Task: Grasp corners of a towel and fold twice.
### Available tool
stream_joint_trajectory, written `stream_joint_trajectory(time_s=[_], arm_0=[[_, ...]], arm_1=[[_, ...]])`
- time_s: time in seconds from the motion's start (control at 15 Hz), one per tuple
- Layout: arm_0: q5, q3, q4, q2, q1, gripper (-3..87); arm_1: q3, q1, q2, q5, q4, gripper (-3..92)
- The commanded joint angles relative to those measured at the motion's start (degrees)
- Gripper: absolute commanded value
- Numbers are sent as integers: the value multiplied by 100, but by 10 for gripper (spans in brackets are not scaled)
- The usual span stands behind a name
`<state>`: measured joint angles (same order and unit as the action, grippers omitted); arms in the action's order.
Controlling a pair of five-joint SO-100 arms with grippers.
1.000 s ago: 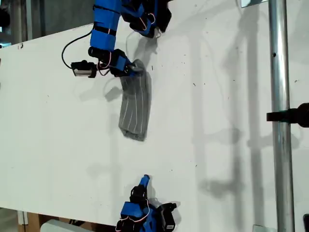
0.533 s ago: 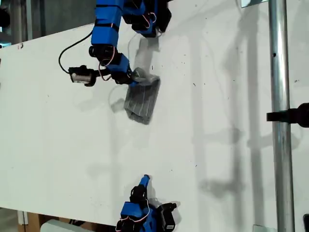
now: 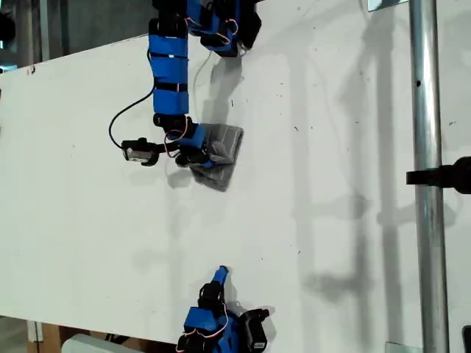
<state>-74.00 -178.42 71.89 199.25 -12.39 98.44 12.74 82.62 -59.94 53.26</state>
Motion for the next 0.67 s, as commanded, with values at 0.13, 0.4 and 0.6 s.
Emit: stream_joint_trajectory(time_s=[0.13, 0.4, 0.6], arm_0=[[-18, -44, 26, 26, -44, -12], [-35, -44, 35, 26, -18, -11], [-598, -35, 193, 26, 62, 8]], arm_1=[[-1178, 545, 677, 378, -519, 449], [-343, 1310, 2514, 633, 624, 117], [2874, 1354, 4685, 53, 949, -2]])
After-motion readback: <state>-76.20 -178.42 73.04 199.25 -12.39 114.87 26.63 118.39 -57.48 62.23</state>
